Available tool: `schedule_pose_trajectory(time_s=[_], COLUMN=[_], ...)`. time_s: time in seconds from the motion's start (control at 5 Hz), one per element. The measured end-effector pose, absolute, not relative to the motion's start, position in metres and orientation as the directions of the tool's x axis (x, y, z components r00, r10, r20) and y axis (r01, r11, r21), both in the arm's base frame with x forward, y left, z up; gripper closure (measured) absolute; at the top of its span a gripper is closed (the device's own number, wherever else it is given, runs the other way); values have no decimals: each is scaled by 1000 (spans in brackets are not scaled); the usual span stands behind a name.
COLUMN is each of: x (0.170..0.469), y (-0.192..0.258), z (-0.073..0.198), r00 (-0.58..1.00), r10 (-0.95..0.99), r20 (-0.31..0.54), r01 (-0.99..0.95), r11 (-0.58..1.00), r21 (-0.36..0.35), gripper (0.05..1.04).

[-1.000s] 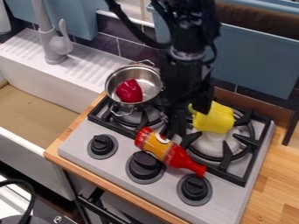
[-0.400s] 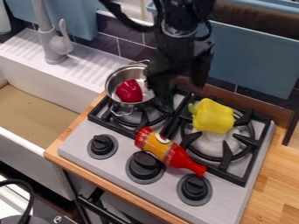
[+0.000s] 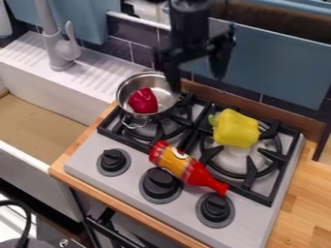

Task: Move the bottle away from the silver container to the burner

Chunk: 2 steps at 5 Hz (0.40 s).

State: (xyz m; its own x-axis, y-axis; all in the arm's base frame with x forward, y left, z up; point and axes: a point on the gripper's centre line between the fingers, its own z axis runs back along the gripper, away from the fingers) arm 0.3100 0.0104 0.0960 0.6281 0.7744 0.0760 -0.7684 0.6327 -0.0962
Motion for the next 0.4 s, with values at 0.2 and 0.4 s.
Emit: schedule_pose_trajectory(time_s=[0.2,0.4], x=[313,316], y=[22,32], z=[100,100], r00=[672,717], r10=[735,681], r20=[88,149], r01=[-733,-686], r11=[678,728], r21=[-61,-24], gripper=[84,84])
